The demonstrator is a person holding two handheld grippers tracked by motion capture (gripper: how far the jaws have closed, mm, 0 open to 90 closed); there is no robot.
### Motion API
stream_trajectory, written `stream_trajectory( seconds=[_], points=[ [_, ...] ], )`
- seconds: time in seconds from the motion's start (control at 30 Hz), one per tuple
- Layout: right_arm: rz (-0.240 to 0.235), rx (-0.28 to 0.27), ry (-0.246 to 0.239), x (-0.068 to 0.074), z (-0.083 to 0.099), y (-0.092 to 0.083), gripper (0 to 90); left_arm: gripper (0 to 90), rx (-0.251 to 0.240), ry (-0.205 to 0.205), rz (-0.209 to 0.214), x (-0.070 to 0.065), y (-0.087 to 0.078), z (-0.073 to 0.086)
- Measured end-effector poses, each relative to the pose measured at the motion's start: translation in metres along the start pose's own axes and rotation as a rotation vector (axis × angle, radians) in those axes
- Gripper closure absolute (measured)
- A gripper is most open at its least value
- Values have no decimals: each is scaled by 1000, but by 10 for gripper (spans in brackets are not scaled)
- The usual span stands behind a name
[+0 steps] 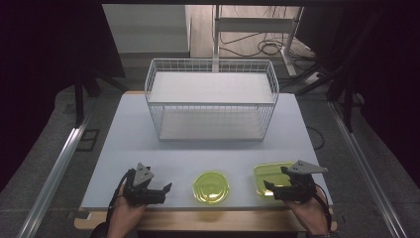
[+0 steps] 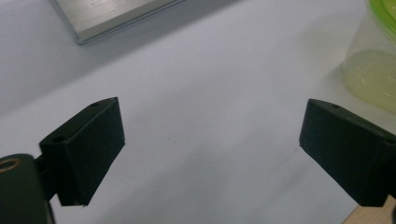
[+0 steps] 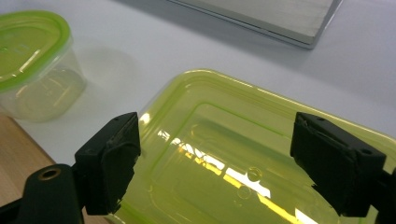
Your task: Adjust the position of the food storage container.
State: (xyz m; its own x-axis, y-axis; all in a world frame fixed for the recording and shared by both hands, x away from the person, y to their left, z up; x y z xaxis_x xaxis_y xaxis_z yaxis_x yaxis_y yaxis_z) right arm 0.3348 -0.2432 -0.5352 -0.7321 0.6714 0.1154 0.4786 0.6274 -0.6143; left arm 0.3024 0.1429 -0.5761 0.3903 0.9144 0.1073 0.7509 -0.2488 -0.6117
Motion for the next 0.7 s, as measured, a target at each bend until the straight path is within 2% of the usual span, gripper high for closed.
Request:
stream_trajectory(
  seconds=[0.1,0.23,0.3,0.4,0.47,0.6,0.7],
  points=[
    [2,-12,-9,-3,1,0,188,93,41,-1,-39,6,1,3],
    [3,-30,-15,-4,1,-1,225,112,34,-68,32,2,-5,-3],
    [-1,-31,-16,-4,1,-1,233,118,53,-75,50,0,-5,-3],
    [-10,-34,-22,-2,1,0,240,118,84,-62,51,-4,-3,-1],
    [-13,-30,-28,-1,1,1,243,102,88,-53,54,-7,-2,-2],
    [-15,-25,-35,2,1,3,243,110,64,-36,70,-12,-5,-5],
    [-14,-22,-35,2,1,3,243,175,46,-25,84,-15,-8,-9]
  ],
)
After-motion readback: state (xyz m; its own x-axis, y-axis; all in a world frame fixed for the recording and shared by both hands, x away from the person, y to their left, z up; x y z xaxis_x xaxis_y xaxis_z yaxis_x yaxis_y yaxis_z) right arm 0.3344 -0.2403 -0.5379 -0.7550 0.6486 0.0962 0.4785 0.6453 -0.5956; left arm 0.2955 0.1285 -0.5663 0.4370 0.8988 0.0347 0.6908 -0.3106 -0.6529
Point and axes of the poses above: each handheld gripper's, and its own axes: y roughly forward along the jaws, z roughly out of its underside, x roughly to its left, the point moved 9 cm from there along y, roughly forward along the jaws, and after that the axes turned 9 degrees about -z, right-handed, at the moved point
